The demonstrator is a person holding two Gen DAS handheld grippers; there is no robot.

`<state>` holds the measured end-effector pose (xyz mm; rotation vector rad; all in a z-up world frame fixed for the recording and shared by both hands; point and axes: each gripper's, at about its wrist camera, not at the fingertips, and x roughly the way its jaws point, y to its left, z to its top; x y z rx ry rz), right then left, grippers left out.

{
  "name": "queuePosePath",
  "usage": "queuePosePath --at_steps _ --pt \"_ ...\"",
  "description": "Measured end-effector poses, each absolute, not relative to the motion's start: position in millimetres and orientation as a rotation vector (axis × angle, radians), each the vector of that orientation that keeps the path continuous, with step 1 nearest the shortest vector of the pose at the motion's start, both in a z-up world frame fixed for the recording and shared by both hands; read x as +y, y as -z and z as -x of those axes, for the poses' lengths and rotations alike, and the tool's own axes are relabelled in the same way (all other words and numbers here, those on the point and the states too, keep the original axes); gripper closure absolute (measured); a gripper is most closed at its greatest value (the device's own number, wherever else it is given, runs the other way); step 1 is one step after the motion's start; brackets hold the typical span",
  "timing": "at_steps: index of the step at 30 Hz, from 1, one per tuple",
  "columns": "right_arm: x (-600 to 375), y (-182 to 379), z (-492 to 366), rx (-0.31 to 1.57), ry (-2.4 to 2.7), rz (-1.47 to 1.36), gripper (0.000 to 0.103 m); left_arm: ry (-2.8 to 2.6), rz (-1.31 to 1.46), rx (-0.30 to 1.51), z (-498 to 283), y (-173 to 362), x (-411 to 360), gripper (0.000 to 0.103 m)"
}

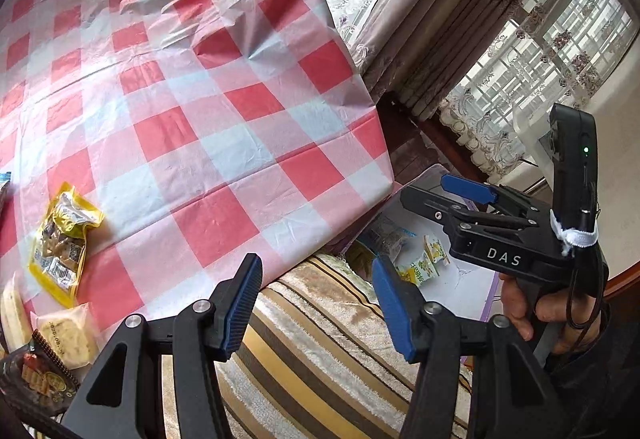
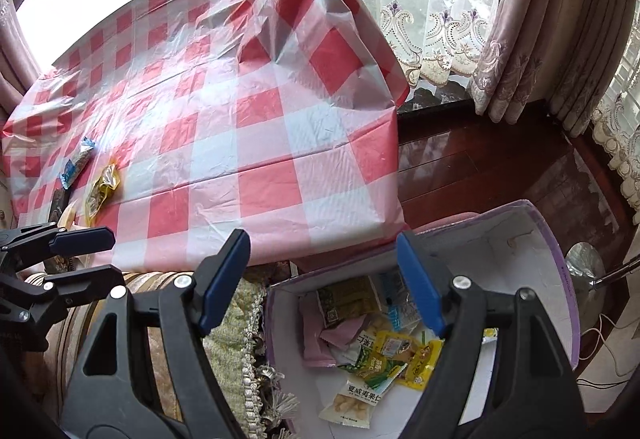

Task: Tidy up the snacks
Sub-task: 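Move both open tools back toward the remaining snacks, then grasp the black cracker box with the left tool while the right tool grasps the yellow packet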

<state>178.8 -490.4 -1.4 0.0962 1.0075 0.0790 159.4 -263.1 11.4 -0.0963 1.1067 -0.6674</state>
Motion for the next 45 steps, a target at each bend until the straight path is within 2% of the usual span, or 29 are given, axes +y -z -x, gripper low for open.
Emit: queuePosePath --at_steps 15,26,30,37,45 --pt "-393 11 -195 1.088 -0.271 -0.049 0.024 0.505 0.240 1.070 -144 -12 -139 0.045" --pt "-349 16 -210 1.138 -0.341 -0.046 0.024 0.447 0.099 1.074 -134 -2 -50 0.044" --pt "-334 21 -215 1.158 -0.359 -0.033 0.024 0.492 0.001 1.089 -137 4 -38 0.035" --pt "-315 27 -225 1.182 -0.372 -0.020 0.024 0.642 -0.206 1.151 -155 17 -45 0.035" --pt "-292 31 -235 1.201 -0.397 -0.042 0.024 0.757 -0.291 1.247 -170 38 -48 0.036"
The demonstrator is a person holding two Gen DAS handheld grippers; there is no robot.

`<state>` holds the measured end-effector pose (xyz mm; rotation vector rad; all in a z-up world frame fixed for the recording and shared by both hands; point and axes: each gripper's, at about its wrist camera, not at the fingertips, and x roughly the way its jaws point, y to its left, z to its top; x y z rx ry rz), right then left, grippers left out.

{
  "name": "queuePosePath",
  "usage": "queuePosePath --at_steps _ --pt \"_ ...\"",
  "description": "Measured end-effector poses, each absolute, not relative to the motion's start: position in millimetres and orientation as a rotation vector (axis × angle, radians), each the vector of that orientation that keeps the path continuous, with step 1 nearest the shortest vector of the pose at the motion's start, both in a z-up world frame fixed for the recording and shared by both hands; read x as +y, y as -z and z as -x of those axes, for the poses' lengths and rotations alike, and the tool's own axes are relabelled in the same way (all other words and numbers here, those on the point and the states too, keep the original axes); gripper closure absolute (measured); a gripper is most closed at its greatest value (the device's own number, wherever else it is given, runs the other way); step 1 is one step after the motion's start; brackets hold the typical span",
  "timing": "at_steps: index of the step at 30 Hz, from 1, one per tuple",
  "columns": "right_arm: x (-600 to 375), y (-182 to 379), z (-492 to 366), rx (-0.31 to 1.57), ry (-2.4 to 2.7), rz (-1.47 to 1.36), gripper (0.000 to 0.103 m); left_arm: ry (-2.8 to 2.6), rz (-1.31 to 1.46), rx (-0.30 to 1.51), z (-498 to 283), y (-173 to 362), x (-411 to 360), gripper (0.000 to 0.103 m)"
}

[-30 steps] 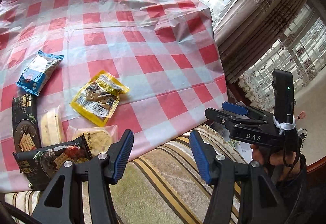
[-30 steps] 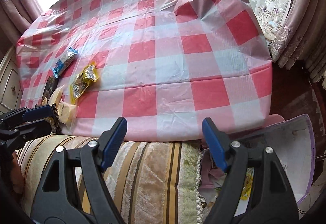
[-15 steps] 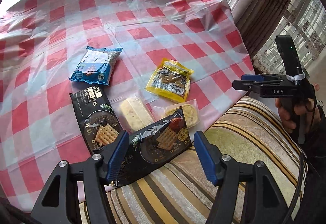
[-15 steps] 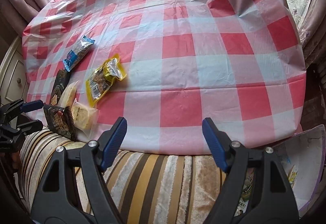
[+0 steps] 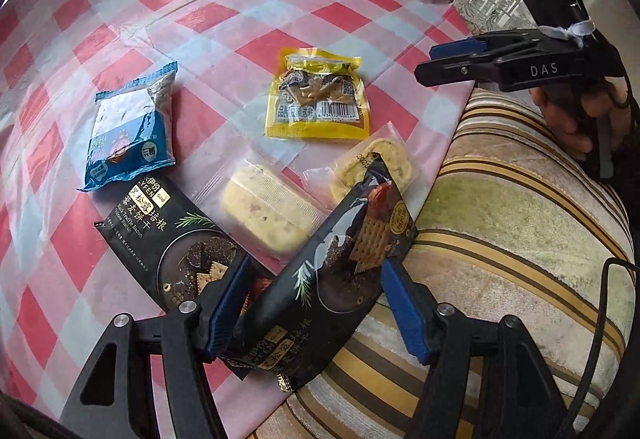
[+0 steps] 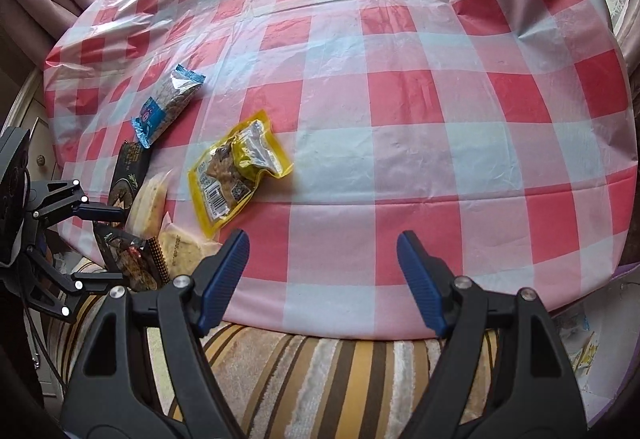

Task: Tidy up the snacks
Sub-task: 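Grasp the black cracker box with the left tool while the right tool grasps the yellow packet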

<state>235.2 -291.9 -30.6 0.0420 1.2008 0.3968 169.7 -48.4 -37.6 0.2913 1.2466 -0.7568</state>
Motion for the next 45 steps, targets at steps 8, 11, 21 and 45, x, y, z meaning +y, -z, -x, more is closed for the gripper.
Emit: queuePosePath --at_steps 8,11,21,45 --pt "-256 36 -245 1.219 -0.435 -0.030 0.024 0.802 -0.295 1.271 -167 31 -34 0.061" --pt "-246 41 -249 1.239 -0.447 -0.039 0.024 0.835 -0.313 1.264 -163 26 -29 0.070" --pt "-218 52 -271 1.270 -0.367 -0.073 0.023 0.913 -0.439 1.279 -147 24 -45 0.075" --pt "-184 39 -267 1.152 -0.433 -0.006 0.068 0.459 0.462 1.092 -199 6 37 0.088"
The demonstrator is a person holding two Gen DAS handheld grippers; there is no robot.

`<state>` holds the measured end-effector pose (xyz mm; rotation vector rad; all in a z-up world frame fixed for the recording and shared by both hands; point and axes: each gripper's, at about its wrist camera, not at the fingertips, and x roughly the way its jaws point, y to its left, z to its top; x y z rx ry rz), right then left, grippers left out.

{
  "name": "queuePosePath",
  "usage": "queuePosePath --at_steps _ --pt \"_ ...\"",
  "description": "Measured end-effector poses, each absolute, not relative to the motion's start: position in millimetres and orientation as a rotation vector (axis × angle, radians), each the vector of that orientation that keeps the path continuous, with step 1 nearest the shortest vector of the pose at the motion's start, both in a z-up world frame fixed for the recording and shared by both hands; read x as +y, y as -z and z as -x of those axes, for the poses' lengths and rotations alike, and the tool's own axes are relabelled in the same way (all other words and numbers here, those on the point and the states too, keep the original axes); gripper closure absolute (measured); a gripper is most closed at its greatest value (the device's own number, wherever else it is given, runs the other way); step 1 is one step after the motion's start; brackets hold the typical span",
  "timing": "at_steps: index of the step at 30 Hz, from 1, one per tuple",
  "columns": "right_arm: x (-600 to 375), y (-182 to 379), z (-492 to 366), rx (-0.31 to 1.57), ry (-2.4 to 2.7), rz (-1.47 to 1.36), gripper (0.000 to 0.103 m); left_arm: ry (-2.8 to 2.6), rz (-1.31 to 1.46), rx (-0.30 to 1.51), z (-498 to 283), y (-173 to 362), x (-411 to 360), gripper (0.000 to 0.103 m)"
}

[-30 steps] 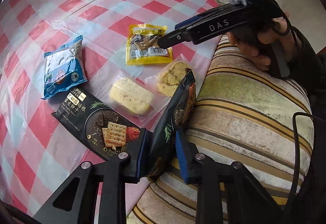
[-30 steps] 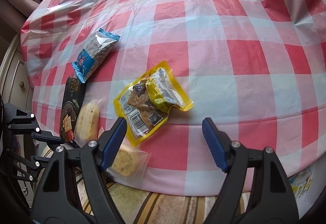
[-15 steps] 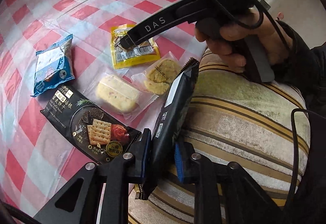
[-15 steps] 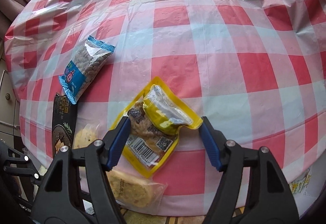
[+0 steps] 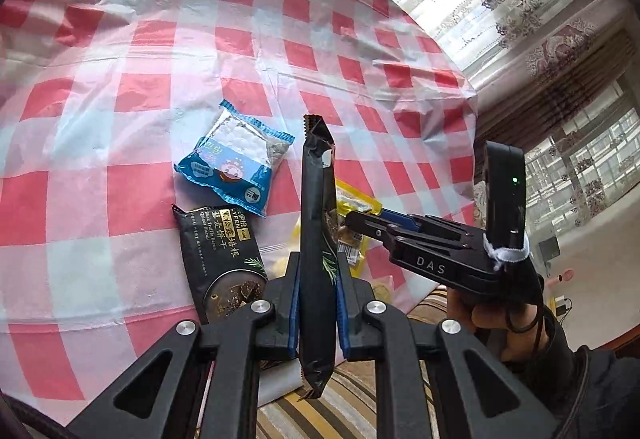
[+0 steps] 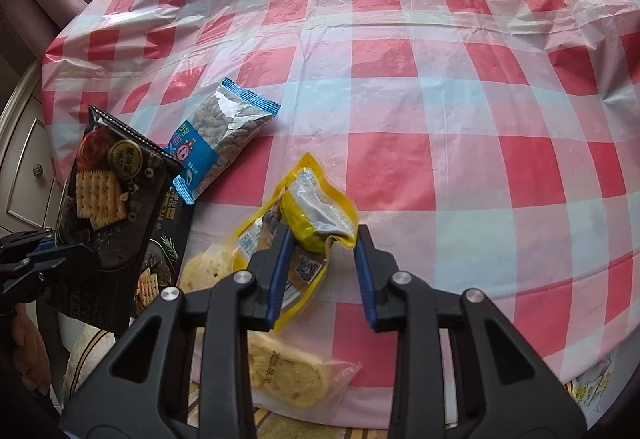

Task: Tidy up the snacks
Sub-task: 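Grasp the black cracker box with the left tool while the right tool grasps the yellow packet, then lift both packets and carry them over the white box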

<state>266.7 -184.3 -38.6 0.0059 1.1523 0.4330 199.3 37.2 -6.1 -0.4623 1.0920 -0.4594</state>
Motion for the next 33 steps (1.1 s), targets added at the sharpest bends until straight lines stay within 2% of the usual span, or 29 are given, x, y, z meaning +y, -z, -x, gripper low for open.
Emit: queuePosePath --at_steps 11,16,19,24,28,33 --pt "-184 33 -263 1.134 -0.516 -0.049 0.072 0.374 0.633 1.264 -223 49 20 0.088" --pt "-179 31 -265 1.123 -0.562 -0.073 0.071 0.391 0.705 1.267 -221 56 28 0.088" --pt "-171 36 -266 1.151 -0.598 -0.074 0.065 0.412 0.757 1.264 -220 62 34 0.088" --pt "-167 45 -270 1.183 -0.595 -0.093 0.066 0.428 0.769 1.251 -218 63 36 0.088" --pt "-164 49 -272 1.190 -0.588 -0.092 0.075 0.431 0.770 1.235 -215 63 36 0.088" --pt "-165 42 -269 1.150 -0.597 -0.084 0.079 0.419 0.754 1.194 -211 56 33 0.088"
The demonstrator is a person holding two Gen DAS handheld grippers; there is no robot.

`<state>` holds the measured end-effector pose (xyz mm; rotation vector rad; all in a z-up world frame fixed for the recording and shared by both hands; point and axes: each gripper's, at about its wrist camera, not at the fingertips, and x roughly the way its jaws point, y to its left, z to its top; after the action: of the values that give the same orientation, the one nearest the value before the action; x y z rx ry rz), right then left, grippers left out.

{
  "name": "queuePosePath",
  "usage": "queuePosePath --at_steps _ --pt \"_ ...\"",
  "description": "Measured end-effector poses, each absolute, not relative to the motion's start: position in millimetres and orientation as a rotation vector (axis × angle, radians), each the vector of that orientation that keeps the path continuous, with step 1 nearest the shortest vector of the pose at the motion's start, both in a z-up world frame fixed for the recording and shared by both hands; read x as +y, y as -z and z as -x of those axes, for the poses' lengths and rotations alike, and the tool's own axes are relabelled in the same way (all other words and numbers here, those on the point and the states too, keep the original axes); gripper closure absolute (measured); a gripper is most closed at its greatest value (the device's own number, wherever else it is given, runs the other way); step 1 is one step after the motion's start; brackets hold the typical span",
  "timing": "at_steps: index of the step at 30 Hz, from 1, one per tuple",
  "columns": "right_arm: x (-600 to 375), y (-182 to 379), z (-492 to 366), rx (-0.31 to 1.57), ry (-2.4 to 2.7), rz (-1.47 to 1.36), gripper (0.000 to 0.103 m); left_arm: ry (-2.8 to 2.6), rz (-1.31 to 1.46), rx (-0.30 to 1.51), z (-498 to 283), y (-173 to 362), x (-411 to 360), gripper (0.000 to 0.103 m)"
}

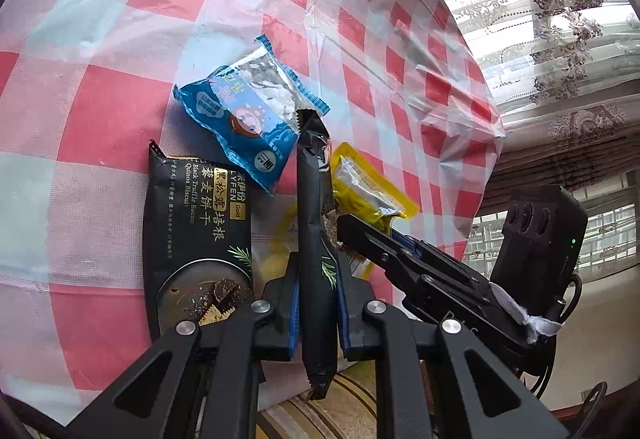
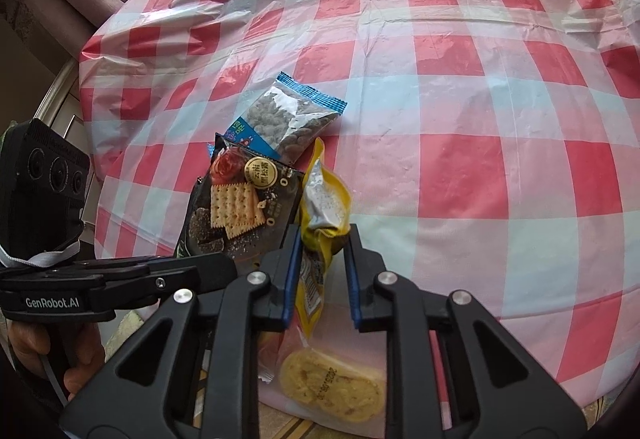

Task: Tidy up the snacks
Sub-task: 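Lift both packets and carry them over the white box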

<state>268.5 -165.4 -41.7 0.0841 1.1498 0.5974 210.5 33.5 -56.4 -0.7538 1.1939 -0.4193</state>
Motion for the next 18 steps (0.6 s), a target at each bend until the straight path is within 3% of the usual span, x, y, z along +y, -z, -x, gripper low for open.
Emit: queuePosePath --at_steps 18 --pt "-224 17 -261 1.063 -0.458 -0.114 0.080 0.290 0.504 1.092 -218 14 -36 0.088"
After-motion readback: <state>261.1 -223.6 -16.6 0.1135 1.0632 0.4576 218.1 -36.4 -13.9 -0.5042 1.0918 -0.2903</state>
